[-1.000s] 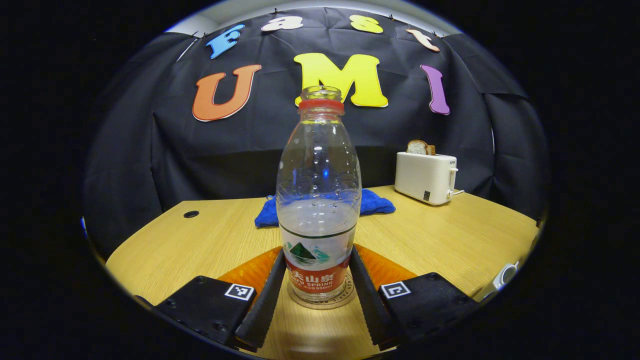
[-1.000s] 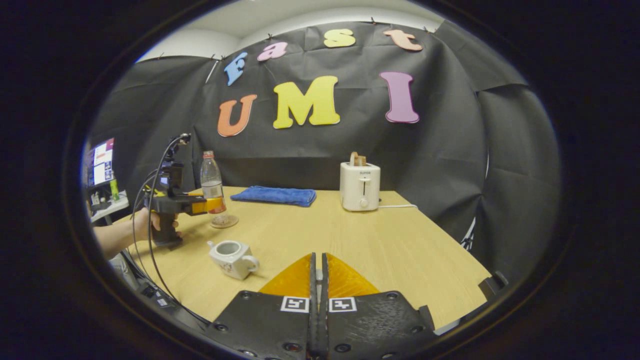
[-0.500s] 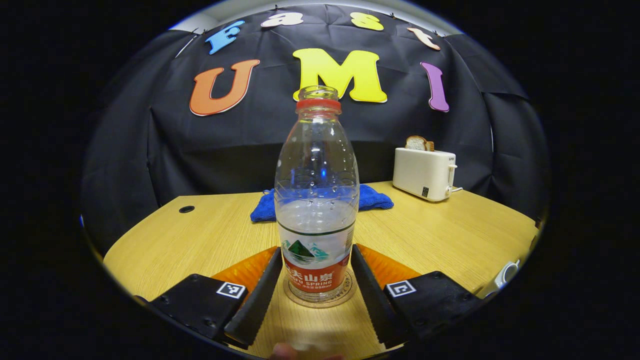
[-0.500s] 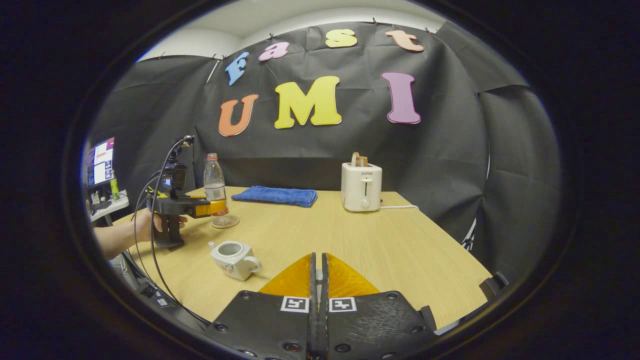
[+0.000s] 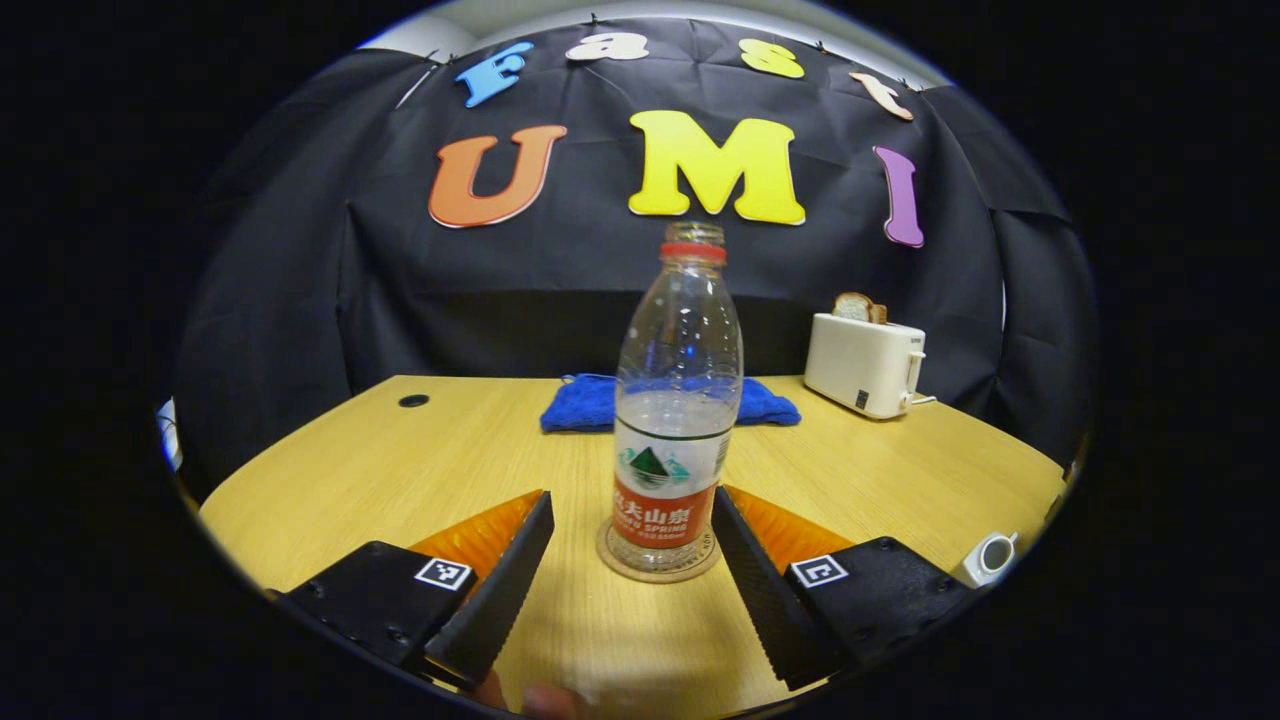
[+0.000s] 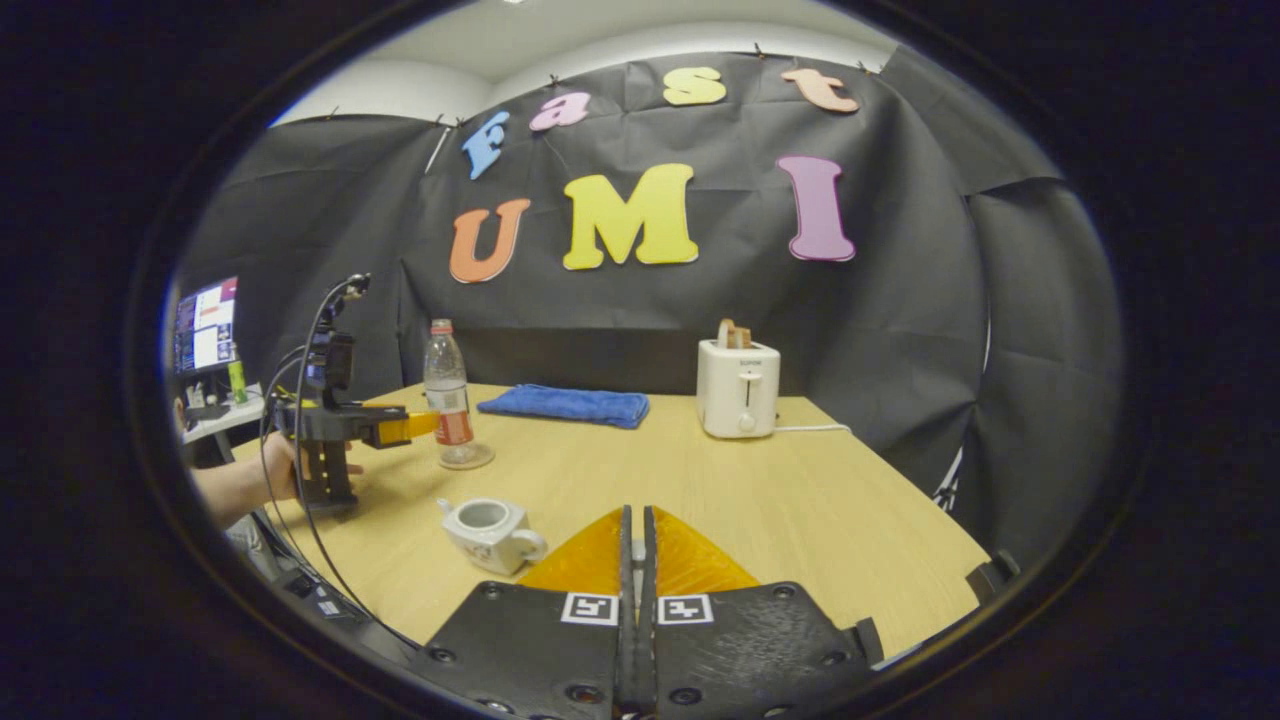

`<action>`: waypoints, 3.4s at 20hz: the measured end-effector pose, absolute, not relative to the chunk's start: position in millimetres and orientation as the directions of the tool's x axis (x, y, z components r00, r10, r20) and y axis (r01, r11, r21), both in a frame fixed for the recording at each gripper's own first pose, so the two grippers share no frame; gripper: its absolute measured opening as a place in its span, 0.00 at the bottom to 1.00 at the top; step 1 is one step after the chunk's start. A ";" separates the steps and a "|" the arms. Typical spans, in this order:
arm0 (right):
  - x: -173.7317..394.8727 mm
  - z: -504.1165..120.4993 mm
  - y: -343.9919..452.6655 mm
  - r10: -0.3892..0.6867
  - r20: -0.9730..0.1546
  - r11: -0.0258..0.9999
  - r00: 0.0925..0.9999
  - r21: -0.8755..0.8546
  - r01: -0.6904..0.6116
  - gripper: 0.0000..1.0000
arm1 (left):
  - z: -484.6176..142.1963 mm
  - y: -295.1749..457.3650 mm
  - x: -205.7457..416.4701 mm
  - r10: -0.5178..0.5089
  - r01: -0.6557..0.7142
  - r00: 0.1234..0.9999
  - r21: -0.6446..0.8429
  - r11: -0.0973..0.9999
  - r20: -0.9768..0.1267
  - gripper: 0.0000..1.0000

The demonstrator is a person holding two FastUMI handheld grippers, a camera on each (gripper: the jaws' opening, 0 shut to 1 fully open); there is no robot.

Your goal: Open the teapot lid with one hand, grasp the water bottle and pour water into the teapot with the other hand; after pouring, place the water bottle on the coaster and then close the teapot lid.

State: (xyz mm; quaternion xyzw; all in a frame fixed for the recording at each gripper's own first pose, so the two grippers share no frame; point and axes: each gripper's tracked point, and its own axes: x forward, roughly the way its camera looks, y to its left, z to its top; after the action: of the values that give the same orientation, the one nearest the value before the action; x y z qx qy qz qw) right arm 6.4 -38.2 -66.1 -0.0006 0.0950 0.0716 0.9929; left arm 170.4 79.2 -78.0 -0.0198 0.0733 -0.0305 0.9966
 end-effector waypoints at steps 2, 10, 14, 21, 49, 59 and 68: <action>14.6 -58.9 -17.1 0.194 -0.154 0.981 0.969 0.022 -0.193 0.00 | -57.3 103.4 142.4 0.021 -0.025 0.996 -0.037 0.999 -0.083 0.99; 52.5 -63.7 61.2 0.355 -0.138 0.935 0.925 0.043 -0.352 0.00 | -38.6 124.6 38.7 0.090 -0.090 0.996 -0.014 0.996 -0.025 0.99; 57.2 -72.8 84.7 0.407 -0.148 0.913 0.901 0.046 -0.405 0.00 | -33.6 129.7 11.7 0.112 -0.112 0.994 -0.022 0.993 0.005 0.99; 64.3 -90.9 97.4 0.429 -0.173 0.903 0.887 0.056 -0.426 0.00 | -24.1 144.2 -11.2 0.146 -0.146 0.989 -0.026 0.989 0.033 0.99; 5.7 19.0 8.5 0.110 0.102 0.994 0.989 0.008 -0.111 0.98 | 36.4 10.1 0.2 -0.043 0.047 0.991 -0.028 0.999 0.129 0.99; -11.8 21.0 -6.1 -0.028 0.049 1.000 0.998 0.000 0.028 0.98 | 47.9 14.3 0.3 -0.011 0.007 0.993 0.034 0.999 0.120 0.99; -15.6 20.3 1.6 -0.040 0.030 0.999 0.999 -0.034 0.041 0.96 | 52.8 25.4 -3.3 0.019 -0.022 0.992 0.029 0.999 0.125 0.99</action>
State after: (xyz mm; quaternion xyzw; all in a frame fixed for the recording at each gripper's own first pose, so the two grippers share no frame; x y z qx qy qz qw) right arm -15.6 1.6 20.3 -0.0172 -0.0145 -0.0202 0.9995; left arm -3.3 25.4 52.8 0.0151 -0.0624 0.0102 0.9979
